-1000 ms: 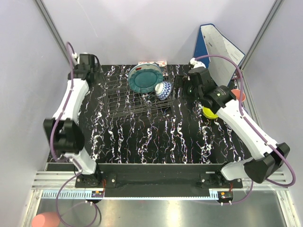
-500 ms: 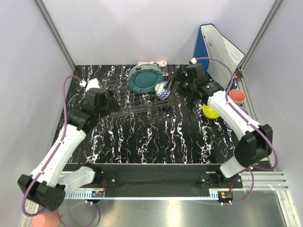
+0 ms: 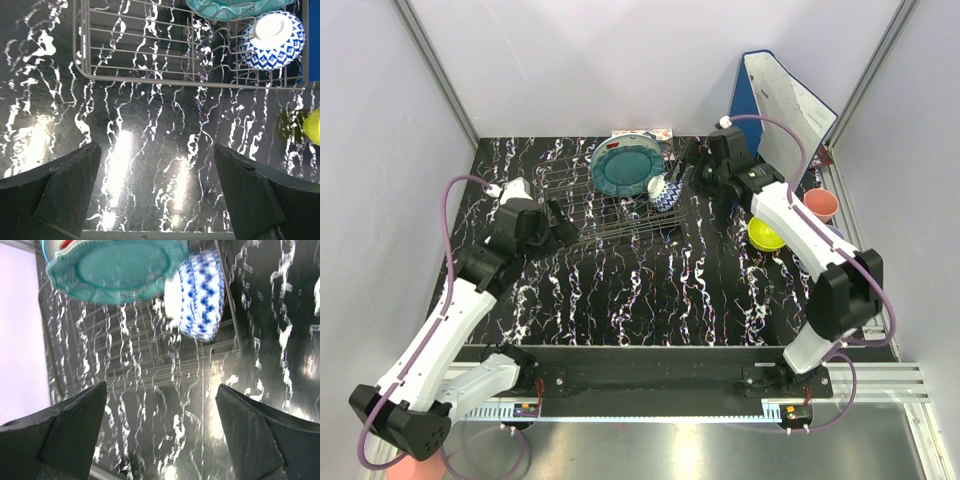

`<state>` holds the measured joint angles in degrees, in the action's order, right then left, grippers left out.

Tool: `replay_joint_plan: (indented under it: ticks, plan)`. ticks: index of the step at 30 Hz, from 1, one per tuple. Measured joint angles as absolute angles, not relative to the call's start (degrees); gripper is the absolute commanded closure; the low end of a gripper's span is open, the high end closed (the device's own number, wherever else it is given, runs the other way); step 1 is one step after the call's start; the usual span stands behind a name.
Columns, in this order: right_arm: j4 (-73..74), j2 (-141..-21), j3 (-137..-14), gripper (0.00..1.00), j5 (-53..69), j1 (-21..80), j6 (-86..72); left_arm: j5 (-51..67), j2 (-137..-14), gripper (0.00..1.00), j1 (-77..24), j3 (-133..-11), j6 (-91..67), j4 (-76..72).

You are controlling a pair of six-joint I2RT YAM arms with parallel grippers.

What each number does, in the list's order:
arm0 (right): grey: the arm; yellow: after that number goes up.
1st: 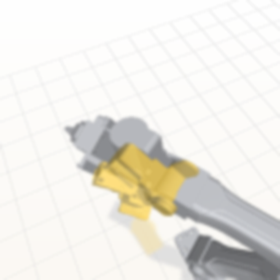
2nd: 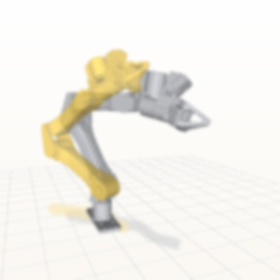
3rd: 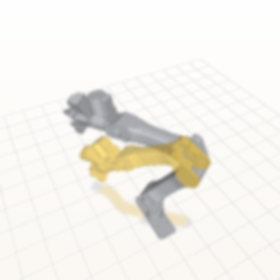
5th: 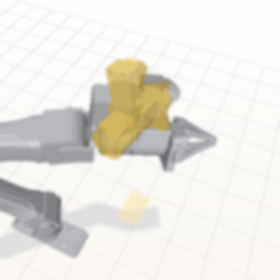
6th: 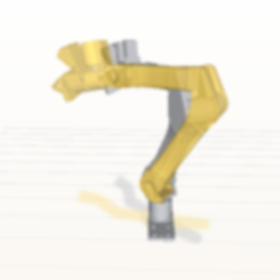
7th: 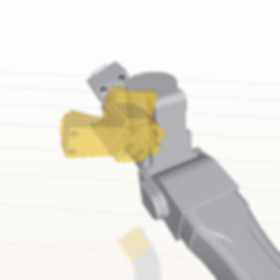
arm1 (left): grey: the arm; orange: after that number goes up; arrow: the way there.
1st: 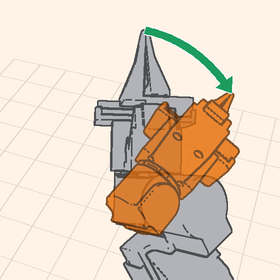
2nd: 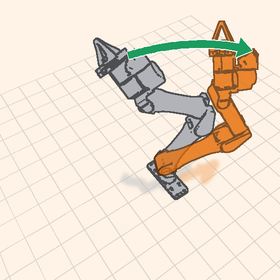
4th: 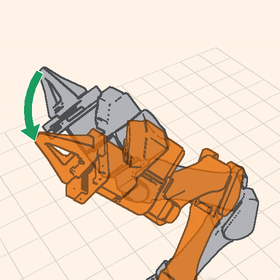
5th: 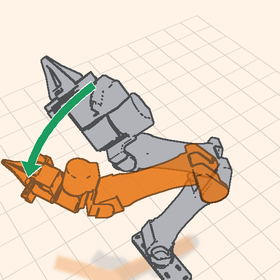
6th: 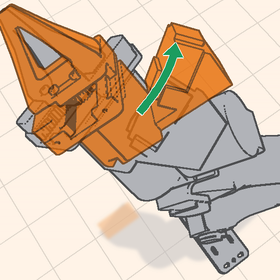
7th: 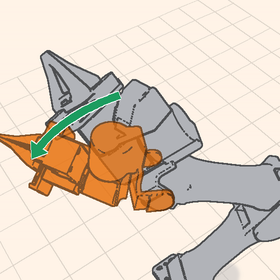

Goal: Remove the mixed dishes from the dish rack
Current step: Pick up the bowl from the dish rack.

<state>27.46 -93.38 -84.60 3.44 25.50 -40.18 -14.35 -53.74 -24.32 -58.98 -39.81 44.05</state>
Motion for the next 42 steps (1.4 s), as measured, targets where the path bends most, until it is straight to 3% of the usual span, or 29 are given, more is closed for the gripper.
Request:
replay_joint_plan:
  ticks: [2,5,16,42]
  plan:
    - [27.9,-96.2,-88.1,0.12,2.8,25.5,-38.2,-14.0,-53.8,0.01,-24.4,-58.8,-40.4,44.0]
    - [28.2,-99.3,-90.2,0.15,1.6,25.5,-35.9,-13.7,-54.2,0.01,-24.5,-58.4,-40.8,44.1]
    - [28.6,-108.4,-90.8,0.17,-1.1,25.5,-32.7,-14.0,-55.5,0.01,-24.7,-56.6,-40.8,44.0]
    - [20.3,-109.0,-90.7,0.16,-4.7,28.5,-33.3,-14.1,-56.8,0.01,-24.7,-54.3,-40.6,44.0]
